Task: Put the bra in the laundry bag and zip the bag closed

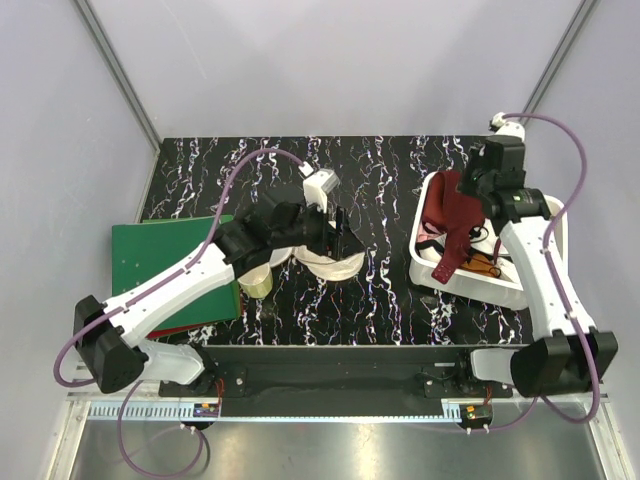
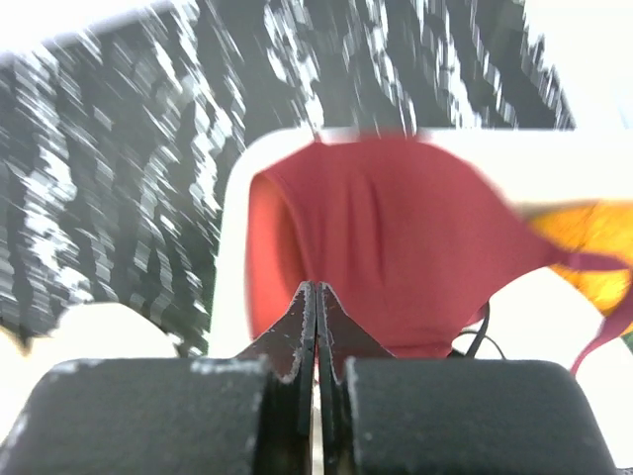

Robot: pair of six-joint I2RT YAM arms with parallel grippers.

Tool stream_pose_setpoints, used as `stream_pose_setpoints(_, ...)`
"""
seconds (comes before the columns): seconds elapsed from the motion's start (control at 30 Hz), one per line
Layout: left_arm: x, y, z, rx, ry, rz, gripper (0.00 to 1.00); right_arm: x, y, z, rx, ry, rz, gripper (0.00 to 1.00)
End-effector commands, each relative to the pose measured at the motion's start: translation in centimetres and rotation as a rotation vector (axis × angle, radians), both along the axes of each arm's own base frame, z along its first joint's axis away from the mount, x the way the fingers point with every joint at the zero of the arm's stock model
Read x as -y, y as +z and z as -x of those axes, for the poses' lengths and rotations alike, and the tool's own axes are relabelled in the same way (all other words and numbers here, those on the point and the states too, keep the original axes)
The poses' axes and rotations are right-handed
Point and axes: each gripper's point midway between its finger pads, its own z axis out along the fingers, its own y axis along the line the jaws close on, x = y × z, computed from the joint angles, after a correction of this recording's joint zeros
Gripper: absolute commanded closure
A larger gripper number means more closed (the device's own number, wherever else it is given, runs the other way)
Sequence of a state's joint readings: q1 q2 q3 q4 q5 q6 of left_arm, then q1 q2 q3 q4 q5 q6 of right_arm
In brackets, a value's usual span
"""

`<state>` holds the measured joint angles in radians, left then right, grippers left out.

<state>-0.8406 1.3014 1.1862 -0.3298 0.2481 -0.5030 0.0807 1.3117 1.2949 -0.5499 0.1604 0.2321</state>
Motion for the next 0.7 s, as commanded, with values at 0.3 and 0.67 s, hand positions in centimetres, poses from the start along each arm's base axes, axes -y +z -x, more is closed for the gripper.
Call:
stream_pose_setpoints(0.3, 0.0, 4.2, 1.1, -0.024, -0.057, 0.132, 0.23, -0.2, -0.3, -2.8, 0.044, -0.003, -0.002, 0.24)
stream_pose_setpoints(0.67, -2.1, 2.9, 2.3, -0.052, -0.005, 0.114, 0.23, 1.8, -5.8, -5.6, -0.039, -0.103, 0.082, 0.4)
